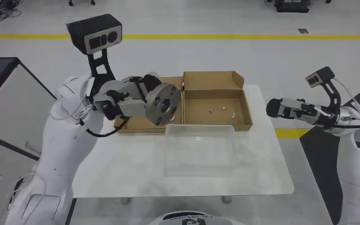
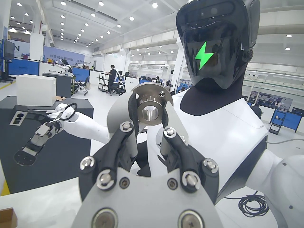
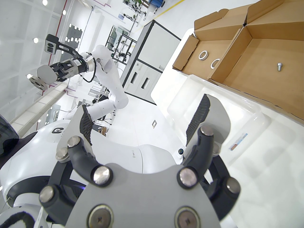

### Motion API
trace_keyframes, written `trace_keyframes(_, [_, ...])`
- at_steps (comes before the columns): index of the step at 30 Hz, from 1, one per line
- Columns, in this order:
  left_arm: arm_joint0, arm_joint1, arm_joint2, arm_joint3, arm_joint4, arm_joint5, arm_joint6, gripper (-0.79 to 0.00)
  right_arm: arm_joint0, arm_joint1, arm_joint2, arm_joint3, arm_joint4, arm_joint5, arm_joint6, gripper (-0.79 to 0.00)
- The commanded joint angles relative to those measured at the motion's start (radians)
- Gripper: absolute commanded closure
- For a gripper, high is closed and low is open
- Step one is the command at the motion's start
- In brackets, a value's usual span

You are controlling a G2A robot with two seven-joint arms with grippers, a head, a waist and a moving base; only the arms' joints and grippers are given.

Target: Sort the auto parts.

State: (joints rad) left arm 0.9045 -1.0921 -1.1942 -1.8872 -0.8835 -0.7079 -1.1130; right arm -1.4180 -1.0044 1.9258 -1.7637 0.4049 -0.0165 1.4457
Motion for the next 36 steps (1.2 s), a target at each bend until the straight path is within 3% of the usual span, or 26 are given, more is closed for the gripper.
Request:
trace_keyframes(1, [-0.001, 0.002, -0.003, 0.004, 0.036, 0.012, -0.011, 0.0, 0.0, 0.0, 0.0, 0.0, 0.0, 0.0, 0.0, -0.785])
trace_keyframes(13, [0.009, 0.0, -0.005, -0.005, 0.025, 0.016, 0.02, 0.0, 0.0, 0.0, 0.0, 0.0, 0.0, 0.0, 0.0, -0.785])
trace_keyframes(20, [0.06, -0.019, 0.022, -0.032, -0.19, -0.021, 0.099, 0.0, 0.0, 0.0, 0.0, 0.0, 0.0, 0.0, 0.0, -0.785])
trace_keyframes(30, [0.071, -0.051, 0.056, -0.02, -0.431, -0.049, 0.05, 0.0, 0.0, 0.0, 0.0, 0.0, 0.0, 0.0, 0.0, -0.785])
trace_keyframes(36, [0.081, -0.07, 0.051, -0.015, -0.473, -0.029, 0.03, 0.0, 0.0, 0.0, 0.0, 0.0, 0.0, 0.0, 0.0, -0.785])
